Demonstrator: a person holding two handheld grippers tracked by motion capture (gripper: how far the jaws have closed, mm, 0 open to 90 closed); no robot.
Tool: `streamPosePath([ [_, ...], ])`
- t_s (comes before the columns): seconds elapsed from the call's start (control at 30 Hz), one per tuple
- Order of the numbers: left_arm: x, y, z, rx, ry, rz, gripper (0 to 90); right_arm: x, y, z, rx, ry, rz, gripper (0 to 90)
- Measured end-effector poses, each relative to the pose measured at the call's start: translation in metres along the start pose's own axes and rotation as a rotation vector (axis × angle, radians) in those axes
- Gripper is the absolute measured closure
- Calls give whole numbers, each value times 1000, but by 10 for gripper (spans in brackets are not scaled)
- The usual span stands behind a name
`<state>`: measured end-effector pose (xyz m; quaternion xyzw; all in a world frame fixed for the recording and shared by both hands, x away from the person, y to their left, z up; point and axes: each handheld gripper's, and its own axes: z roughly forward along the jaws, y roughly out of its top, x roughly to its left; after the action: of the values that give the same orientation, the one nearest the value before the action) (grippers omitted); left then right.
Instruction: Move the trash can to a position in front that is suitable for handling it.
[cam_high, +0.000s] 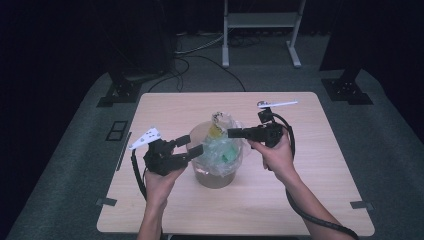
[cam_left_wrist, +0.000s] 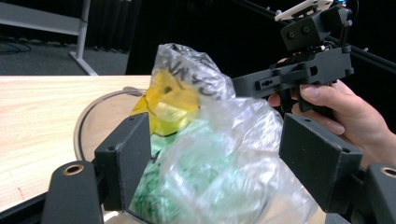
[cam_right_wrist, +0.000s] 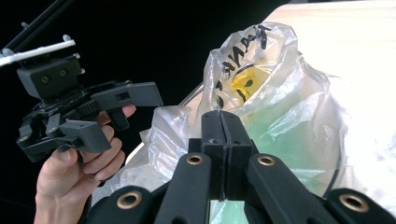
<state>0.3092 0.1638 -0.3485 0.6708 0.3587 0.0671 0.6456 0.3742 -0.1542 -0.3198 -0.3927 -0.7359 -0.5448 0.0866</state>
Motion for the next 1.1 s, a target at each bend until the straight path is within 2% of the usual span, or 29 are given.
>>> streamPosePath([
  [0.2, 6, -2, 0, 1, -2, -17, 235, -1, 6, -8, -16, -11, -1, 900],
  [0.4, 5, -1, -2, -2, 3, -6, 231, -4, 10, -15, -38, -10, 10, 900],
  [0.57, 9, -3, -3, 5, 6, -15, 239, -4, 16, -22, -52, -24, 6, 900],
  [1.1, 10, -4, -2, 6, 10, -17, 238, 2, 30, -35, -86, -20, -7, 900],
])
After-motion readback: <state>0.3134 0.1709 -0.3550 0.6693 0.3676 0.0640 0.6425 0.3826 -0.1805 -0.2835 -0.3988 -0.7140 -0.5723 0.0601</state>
